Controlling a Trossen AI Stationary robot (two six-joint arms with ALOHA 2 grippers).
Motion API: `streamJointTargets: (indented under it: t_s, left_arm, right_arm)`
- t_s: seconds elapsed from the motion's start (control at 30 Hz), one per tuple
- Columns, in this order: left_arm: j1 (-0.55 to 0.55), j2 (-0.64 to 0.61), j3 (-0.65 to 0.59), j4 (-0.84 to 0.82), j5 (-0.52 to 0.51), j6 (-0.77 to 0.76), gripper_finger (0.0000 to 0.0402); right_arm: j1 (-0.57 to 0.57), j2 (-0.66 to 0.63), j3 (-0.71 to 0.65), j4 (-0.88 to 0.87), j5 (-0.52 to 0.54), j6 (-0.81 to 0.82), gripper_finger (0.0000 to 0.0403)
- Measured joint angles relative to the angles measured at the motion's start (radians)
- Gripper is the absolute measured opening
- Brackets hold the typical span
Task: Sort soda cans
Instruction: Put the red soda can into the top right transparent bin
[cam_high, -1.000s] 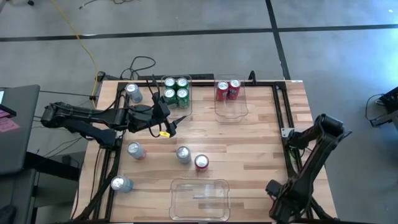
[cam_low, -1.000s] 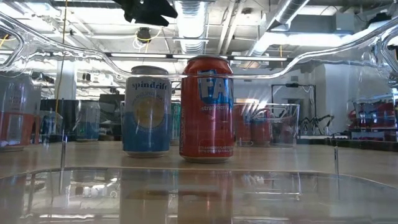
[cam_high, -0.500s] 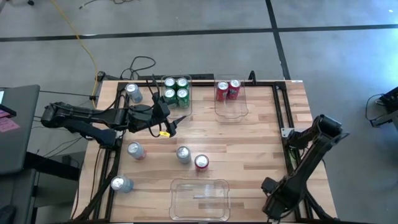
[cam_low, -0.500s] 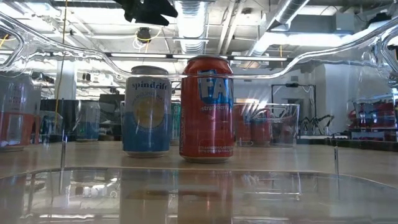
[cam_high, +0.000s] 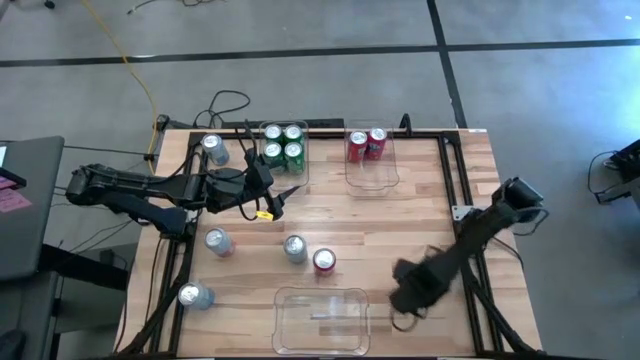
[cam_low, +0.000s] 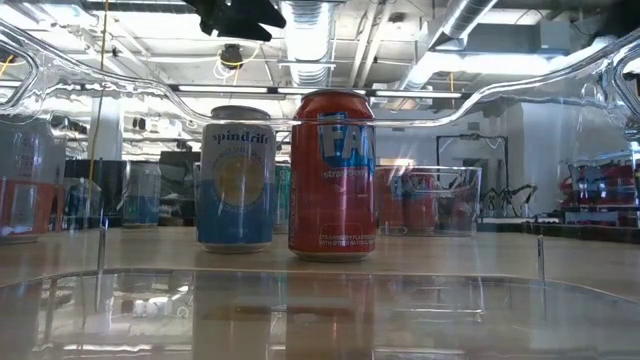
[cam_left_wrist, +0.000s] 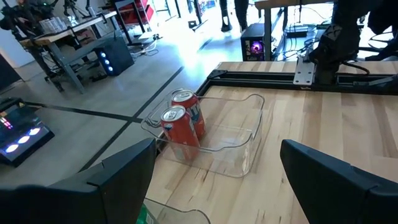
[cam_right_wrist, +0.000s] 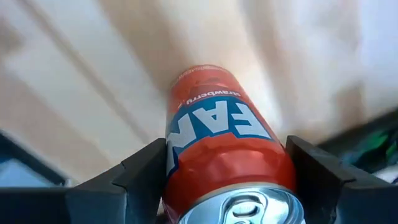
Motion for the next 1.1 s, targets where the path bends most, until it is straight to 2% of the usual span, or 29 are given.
streamJointTargets:
  t_s: [0.33, 0.5, 0.77, 0.9, 1.1]
  left_arm:
    - [0.0, 0.0, 0.0, 0.0, 0.0, 0.016, 0.0338]
    - [0.0, 0.0, 0.0, 0.0, 0.0, 0.023, 0.0338]
    - [0.0, 0.0, 0.0, -0.001, 0.0, 0.027, 0.0338]
    - [0.0, 0.0, 0.0, -0.006, 0.0, 0.026, 0.0338]
    - [0.0, 0.0, 0.0, -0.008, 0.0, 0.026, 0.0338]
  right_arm:
    - [-0.326, -0.001, 0.001, 0.049, 0.143, -0.418, 0.0296]
    - [-0.439, -0.001, 0.0, 0.127, 0.172, -0.546, 0.0329]
    - [-0.567, 0.0, -0.004, 0.239, 0.185, -0.572, 0.039]
    - [-0.584, -0.012, -0.004, 0.248, 0.209, -0.572, 0.0398]
    - [-0.565, -0.101, -0.004, 0.258, 0.281, -0.558, 0.0397]
